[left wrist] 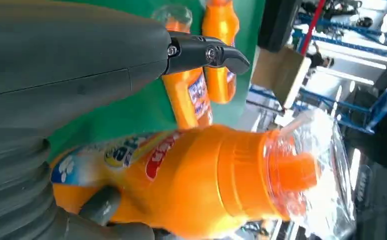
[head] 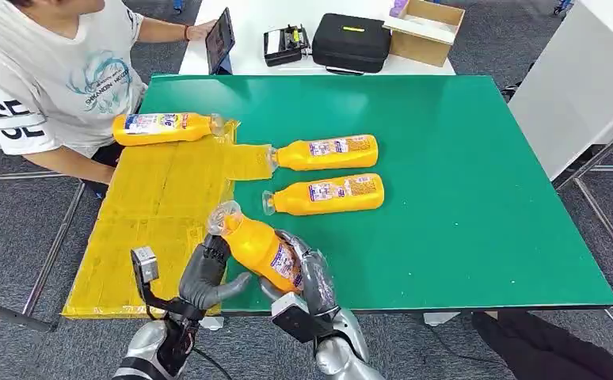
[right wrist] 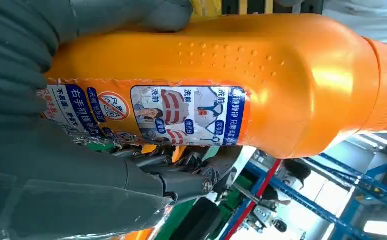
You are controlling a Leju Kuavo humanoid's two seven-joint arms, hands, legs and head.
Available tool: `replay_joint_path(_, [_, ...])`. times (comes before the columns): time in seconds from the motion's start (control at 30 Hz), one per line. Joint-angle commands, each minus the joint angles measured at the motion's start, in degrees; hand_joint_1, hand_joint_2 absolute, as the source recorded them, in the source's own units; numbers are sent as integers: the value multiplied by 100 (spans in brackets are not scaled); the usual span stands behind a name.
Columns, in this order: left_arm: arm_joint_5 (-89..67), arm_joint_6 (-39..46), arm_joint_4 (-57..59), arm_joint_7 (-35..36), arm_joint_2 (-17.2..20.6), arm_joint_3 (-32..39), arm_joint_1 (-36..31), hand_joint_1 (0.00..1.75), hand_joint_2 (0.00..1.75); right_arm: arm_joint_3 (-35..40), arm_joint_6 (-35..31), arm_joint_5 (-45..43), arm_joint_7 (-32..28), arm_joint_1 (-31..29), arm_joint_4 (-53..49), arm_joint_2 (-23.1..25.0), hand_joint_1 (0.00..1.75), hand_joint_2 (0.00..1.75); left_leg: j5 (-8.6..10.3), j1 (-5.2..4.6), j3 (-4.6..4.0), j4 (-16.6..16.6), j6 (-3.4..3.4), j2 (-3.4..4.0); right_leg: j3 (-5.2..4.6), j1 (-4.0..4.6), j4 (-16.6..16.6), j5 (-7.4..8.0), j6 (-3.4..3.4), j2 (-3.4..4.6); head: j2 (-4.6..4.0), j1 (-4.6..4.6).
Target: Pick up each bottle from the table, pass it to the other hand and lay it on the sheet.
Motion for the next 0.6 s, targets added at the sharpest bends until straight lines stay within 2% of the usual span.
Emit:
replay_joint_path(0.03, [176,-250,178,72,349,-667,-67,0,175,286,112,-3,15,-399,682,-32,175,175,-11,1,32,-5,2,18,29,5,-7,-6,-17,10,0,2])
replay_joint_path(0.1, [195,-312,171,88,388,-759,-58,0,175,320,139,7,21,-431,720,-20,175,175,-7,1,22,-5,1,15,19,4,-7,-3,-13,8,0,0])
replay_joint_path(0.17, [170,-301,194,99,418,-844,-69,0,175,378,170,35,31,-471,783,4,175,175,-18,5,46,-3,2,23,44,10,-9,-11,-25,11,0,0])
replay_joint_path(0.2, [349,-497,197,139,410,-922,-63,0,175,784,632,427,357,-607,1140,-51,175,175,-11,2,32,-5,2,20,30,6,-8,-5,-19,11,0,0])
replay_joint_path(0.23, [398,-461,185,163,403,-965,-56,0,175,859,528,481,284,-641,1432,22,175,175,-7,1,19,-4,2,17,16,4,-6,-2,-12,11,0,0])
replay_joint_path(0.27, [435,-414,191,177,402,-1001,-63,0,175,938,443,518,210,-699,1688,80,175,175,-14,3,40,-7,2,26,36,7,-11,-5,-19,17,0,0])
replay_joint_path(0.3, [436,-402,192,178,398,-1003,-68,0,175,970,415,543,195,-676,1721,95,175,175,-7,1,24,-6,1,18,21,4,-9,-2,-12,12,0,0])
replay_joint_path(0.33, [437,-401,194,178,397,-1003,-69,0,175,977,416,539,196,-662,1733,120,175,175,-20,6,53,-7,2,32,49,12,-14,-9,-26,20,0,0])
replay_joint_path(0.4, [445,-399,203,179,398,-998,-76,0,175,980,432,534,196,-679,1756,124,175,175,-5,1,21,-5,1,9,17,4,-5,-4,-13,3,0,2])
replay_joint_path(0.43, [448,-399,207,179,399,-996,-77,0,175,978,438,532,196,-697,1760,126,175,175,-19,6,52,-3,1,20,49,13,-9,-14,-29,7,0,0])
replay_joint_path(0.5, [496,-407,246,209,407,-1002,-95,0,175,1030,453,557,190,-753,1839,132,175,175,-4,4,22,-5,1,7,19,7,-7,-6,-13,-5,0,0])
replay_joint_path(0.6, [479,-398,265,196,405,-1037,-109,0,175,1087,488,579,200,-784,1893,168,175,175,-12,7,46,-4,3,19,41,12,-10,-9,-21,2,0,0])
